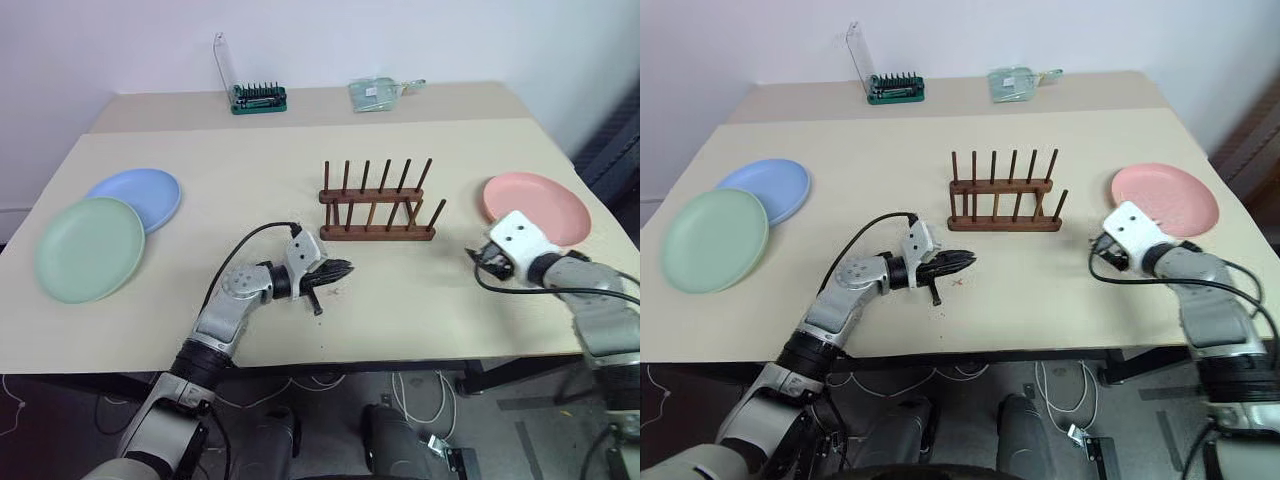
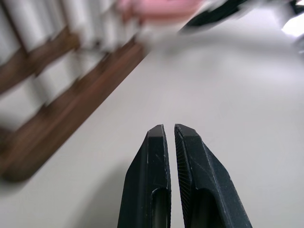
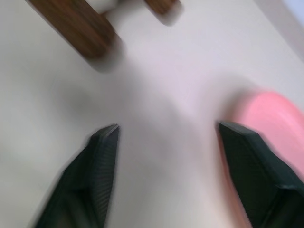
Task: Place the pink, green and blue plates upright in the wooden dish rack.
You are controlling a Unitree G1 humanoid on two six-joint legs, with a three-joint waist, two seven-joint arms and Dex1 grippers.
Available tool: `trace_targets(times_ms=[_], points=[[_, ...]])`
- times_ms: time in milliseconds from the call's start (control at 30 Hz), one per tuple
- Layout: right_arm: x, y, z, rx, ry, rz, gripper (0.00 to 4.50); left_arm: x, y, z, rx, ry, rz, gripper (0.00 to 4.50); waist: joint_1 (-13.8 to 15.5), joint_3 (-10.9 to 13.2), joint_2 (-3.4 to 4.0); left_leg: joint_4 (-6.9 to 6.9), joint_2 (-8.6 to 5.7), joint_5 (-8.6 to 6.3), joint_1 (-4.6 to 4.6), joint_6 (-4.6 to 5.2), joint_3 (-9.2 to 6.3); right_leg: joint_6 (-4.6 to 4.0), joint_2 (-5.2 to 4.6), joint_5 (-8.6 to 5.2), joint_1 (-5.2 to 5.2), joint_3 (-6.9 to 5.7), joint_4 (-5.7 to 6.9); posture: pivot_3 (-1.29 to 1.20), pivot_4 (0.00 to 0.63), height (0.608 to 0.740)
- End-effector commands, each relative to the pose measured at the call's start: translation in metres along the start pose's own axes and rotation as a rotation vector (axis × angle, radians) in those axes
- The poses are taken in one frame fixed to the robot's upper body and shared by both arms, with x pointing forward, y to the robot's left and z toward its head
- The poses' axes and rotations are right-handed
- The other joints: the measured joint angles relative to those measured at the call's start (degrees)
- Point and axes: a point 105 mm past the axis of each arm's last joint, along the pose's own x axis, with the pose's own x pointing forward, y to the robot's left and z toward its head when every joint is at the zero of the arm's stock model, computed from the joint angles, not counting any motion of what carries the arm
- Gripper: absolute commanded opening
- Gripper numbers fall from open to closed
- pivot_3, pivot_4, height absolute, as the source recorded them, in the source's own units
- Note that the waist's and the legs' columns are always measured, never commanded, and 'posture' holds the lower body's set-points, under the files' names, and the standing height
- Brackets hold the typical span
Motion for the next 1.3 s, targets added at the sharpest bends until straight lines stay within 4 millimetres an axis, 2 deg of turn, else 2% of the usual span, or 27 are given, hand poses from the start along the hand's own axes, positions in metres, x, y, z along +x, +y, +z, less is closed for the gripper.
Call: trace_targets(times_ms=[33, 167, 300, 400, 533, 567, 667, 800, 833, 867, 900, 967, 1033, 1100, 1167, 1233, 1300], points=[[-0.002, -0.025, -0.011, -0.034, 0.029, -0.097, 3.23, 0.002, -0.008, 0.011, 0.021, -0.028, -0.055, 0.31, -0.2, 0.0, 0.0, -0.01, 0.01, 0.0, 0.02, 0.0, 0.0, -0.01, 0.0, 0.0, 0.0, 0.0, 0.0, 0.0, 0.15, 0.74], [0.007, -0.03, -0.033, -0.081, 0.094, -0.109, 3.23, 0.003, -0.007, 0.016, 0.025, -0.037, -0.053, 0.31, -0.64, 0.0, 0.01, -0.1, 0.06, 0.0, 0.13, 0.0, 0.15, -0.01, 0.02, 0.0, 0.0, 0.08, 0.03, 0.0, 0.15, 0.74], [0.014, -0.032, -0.04, -0.101, 0.105, -0.107, 3.23, 0.001, -0.008, 0.017, 0.028, -0.035, -0.048, 0.31, -0.41, 0.01, 0.01, -0.06, 0.05, 0.0, 0.14, 0.01, 0.23, -0.01, 0.02, 0.0, 0.02, 0.17, 0.02, 0.0, 0.15, 0.74], [0.02, -0.03, -0.042, -0.111, 0.108, -0.097, 2.37, -0.003, -0.009, 0.017, 0.025, -0.034, -0.043, 0.31, -0.37, 0.01, 0.01, -0.06, 0.04, 0.0, 0.13, 0.01, 0.23, -0.01, 0.02, 0.0, 0.02, 0.18, 0.01, 0.0, 0.15, 0.74], [0.023, -0.031, -0.042, -0.119, 0.099, -0.101, 0.4, -0.004, -0.01, 0.017, 0.019, -0.031, -0.04, 0.31, -0.35, 0.01, 0.01, -0.06, 0.04, 0.0, 0.14, 0.01, 0.24, -0.01, 0.02, 0.0, 0.02, 0.21, 0.01, 0.0, 0.15, 0.74], [0.023, -0.032, -0.042, -0.12, 0.097, -0.103, 0.04, -0.004, -0.01, 0.017, 0.017, -0.03, -0.039, 0.31, -0.33, 0.01, 0.02, -0.06, 0.04, 0.0, 0.14, 0.01, 0.25, -0.01, 0.02, 0.0, 0.02, 0.22, 0.01, 0.0, 0.15, 0.74], [0.022, -0.034, -0.039, -0.131, 0.087, -0.115, 0.04, -0.004, -0.011, 0.017, 0.014, -0.03, -0.043, 0.31, -0.33, 0.01, 0.02, -0.07, 0.04, 0.0, 0.14, 0.01, 0.26, -0.01, 0.02, 0.0, 0.02, 0.23, 0.01, 0.0, 0.15, 0.74], [0.016, -0.043, -0.024, -0.181, 0.035, -0.157, 0.04, -0.003, -0.011, 0.017, 0.014, -0.028, -0.046, 0.31, -0.34, 0.02, 0.02, -0.07, 0.03, 0.0, 0.14, 0.01, 0.27, -0.01, 0.02, 0.0, 0.01, 0.24, 0.01, 0.0, 0.15, 0.74], [0.014, -0.046, -0.016, -0.199, 0.003, -0.167, 0.04, -0.003, -0.011, 0.016, 0.015, -0.027, -0.045, 0.31, -0.41, 0.02, 0.03, -0.07, 0.03, 0.0, 0.14, 0.01, 0.27, -0.01, 0.02, 0.0, 0.01, 0.24, 0.01, 0.0, 0.15, 0.74], [0.01, -0.05, 0.001, -0.198, -0.063, -0.184, 0.04, -0.003, -0.01, 0.016, 0.016, -0.026, -0.045, 0.31, -0.45, 0.03, 0.05, -0.08, 0.04, 0.0, 0.15, 0.01, 0.27, -0.01, 0.02, 0.0, 0.0, 0.24, 0.02, 0.0, 0.15, 0.74], [0.005, -0.054, 0.03, -0.155, -0.179, -0.195, 0.04, -0.003, -0.01, 0.016, 0.016, -0.026, -0.045, 0.31, -0.53, 0.05, 0.08, -0.08, 0.04, 0.0, 0.15, 0.01, 0.27, -0.01, 0.02, 0.0, -0.01, 0.25, 0.02, 0.0, 0.15, 0.74], [-0.018, -0.06, 0.108, 0.119, -0.519, -0.16, 0.04, -0.002, -0.01, 0.015, 0.016, -0.024, -0.049, 0.31, -0.92, 0.14, 0.23, -0.08, 0.04, -0.01, 0.13, 0.01, 0.31, 0.0, 0.02, 0.0, -0.04, 0.3, 0.03, 0.0, 0.15, 0.74], [-0.04, -0.056, 0.147, 0.309, -0.707, -0.047, 0.04, -0.001, -0.01, 0.015, 0.016, -0.024, -0.051, 0.31, -1.42, 0.13, 0.23, -0.1, 0.14, -0.01, 0.14, 0.02, 0.39, 0.01, 0.07, 0.01, -0.1, 0.35, 0.07, 0.0, 0.15, 0.74], [-0.061, -0.041, 0.171, 0.382, -0.809, 0.132, 0.04, 0.001, -0.011, 0.015, 0.017, -0.024, -0.053, 0.31, -0.94, 0.13, 0.2, -0.09, 0.15, -0.01, 0.1, 0.02, 0.28, 0.0, 0.09, 0.01, -0.1, 0.31, 0.08, 0.0, 0.15, 0.74], [-0.077, -0.032, 0.186, 0.435, -0.868, 0.247, 0.04, 0.002, -0.011, 0.015, 0.019, -0.026, -0.055, 0.31, 0.09, 0.1, 0.05, -0.08, 0.13, -0.03, 0.06, 0.06, 0.13, 0.0, 0.1, 0.0, -0.05, 0.19, -0.01, 0.0, 0.15, 0.74], [-0.084, -0.034, 0.194, 0.562, -0.919, 0.316, 0.04, 0.002, -0.01, 0.015, 0.019, -0.026, -0.053, 0.31, 0.61, 0.11, 0.03, 0.03, 0.06, -0.05, -0.03, 0.09, -0.03, 0.0, 0.09, 0.0, 0.04, 0.11, -0.11, 0.0, 0.15, 0.74], [-0.083, -0.032, 0.196, 0.634, -0.931, 0.38, 0.04, 0.001, -0.01, 0.015, 0.016, -0.028, -0.05, 0.31, 1.0, 0.12, 0.04, 0.08, 0.03, -0.06, -0.08, 0.1, 0.0, -0.02, 0.07, 0.01, 0.03, 0.16, -0.14, 0.0, 0.15, 0.74]])
